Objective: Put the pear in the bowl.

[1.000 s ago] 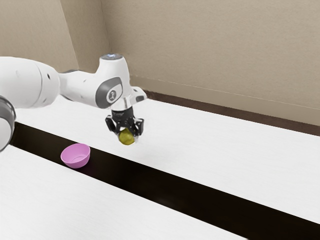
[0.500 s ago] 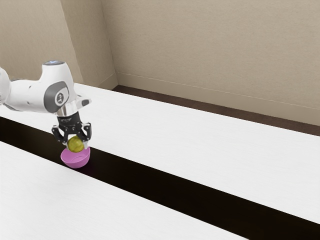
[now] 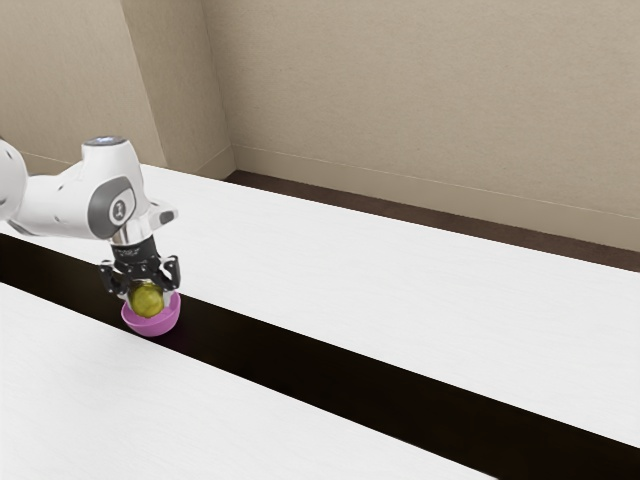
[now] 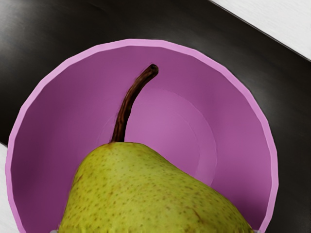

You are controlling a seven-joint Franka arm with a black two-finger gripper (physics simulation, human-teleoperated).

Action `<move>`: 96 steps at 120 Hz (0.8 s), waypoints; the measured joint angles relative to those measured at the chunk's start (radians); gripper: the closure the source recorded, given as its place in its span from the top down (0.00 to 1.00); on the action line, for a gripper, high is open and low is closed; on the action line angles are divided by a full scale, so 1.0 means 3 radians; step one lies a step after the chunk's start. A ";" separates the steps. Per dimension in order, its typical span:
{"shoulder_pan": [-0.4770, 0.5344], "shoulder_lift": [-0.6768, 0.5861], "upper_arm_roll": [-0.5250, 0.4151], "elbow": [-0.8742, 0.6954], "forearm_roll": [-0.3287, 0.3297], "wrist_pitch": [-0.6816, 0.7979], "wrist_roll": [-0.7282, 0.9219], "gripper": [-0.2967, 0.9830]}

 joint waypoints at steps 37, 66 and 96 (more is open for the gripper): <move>-0.0085 -0.0150 -0.0016 0.0015 -0.0030 0.0019 0.0052 0.71; -0.0327 -0.0653 -0.0212 0.0231 -0.0098 -0.0293 0.0101 0.74; -0.0511 -0.0633 -0.0210 0.1545 -0.0188 -0.1292 0.0526 0.75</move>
